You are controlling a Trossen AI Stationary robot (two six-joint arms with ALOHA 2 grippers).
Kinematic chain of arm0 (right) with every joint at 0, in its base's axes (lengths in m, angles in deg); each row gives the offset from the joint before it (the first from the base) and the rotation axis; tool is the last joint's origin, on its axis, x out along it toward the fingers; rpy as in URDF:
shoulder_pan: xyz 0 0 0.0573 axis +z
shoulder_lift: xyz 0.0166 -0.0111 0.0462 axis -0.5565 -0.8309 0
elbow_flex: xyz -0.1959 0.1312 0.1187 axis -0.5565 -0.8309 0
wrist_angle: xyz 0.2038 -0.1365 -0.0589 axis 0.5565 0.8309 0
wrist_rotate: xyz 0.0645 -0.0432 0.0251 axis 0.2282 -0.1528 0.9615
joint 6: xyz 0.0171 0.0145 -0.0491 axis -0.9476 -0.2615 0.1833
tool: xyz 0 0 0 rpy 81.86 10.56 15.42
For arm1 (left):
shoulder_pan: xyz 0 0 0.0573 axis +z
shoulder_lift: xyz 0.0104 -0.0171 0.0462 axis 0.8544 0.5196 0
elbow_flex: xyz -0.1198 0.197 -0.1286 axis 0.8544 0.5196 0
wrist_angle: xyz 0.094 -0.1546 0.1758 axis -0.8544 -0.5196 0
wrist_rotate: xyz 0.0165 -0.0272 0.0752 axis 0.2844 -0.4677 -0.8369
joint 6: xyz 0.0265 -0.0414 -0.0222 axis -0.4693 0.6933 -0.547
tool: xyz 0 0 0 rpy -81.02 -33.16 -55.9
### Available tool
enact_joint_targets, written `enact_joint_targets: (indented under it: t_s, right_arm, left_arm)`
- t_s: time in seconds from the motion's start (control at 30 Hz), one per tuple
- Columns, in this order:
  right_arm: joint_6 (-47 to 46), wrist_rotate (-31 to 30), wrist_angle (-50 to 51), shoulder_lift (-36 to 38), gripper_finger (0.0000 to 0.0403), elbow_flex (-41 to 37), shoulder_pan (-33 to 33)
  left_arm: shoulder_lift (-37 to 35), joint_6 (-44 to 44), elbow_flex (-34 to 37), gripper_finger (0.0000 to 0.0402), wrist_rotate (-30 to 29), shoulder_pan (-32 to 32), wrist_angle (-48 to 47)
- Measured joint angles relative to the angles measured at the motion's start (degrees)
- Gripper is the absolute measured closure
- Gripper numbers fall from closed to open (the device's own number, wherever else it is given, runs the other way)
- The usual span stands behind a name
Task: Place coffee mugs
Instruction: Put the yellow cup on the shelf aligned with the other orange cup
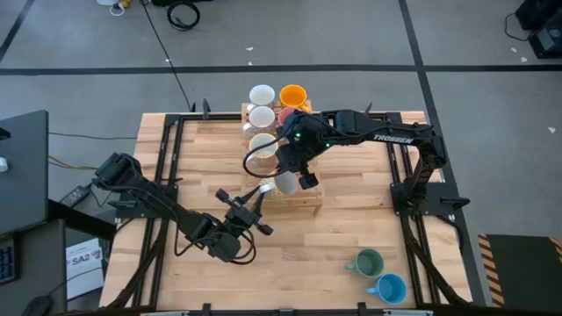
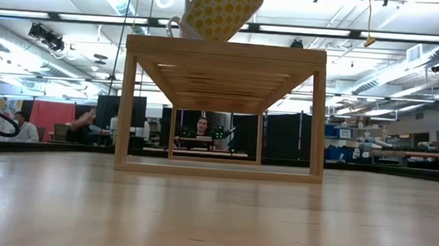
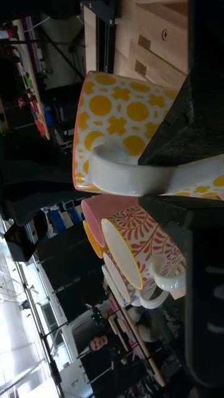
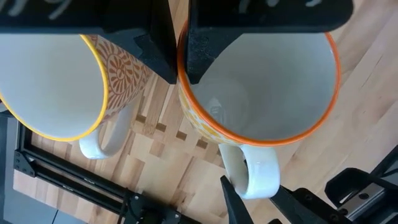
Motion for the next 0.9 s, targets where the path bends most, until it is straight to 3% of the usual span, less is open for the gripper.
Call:
enact_joint_targets:
  t_s: [0.37,0.57,0.9]
  right_arm:
    - [0.21,-0.57,3.01,0.32,0.0379,0.00,-0.31]
    - [0.15,-0.60,3.84,0.33,0.0379,0.02,-0.47]
    - [0.13,-0.22,3.93,0.26,0.0379,0.02,-0.63]
  left_arm:
    - [0.07,0.72,0.07,0.0302,0.30,1.11,0.20]
    - [0.07,-1.79,0.07,0.0299,4.00,0.93,0.68]
    - [-1.30,-6.95,0.07,0.0299,1.93,-2.26,0.64]
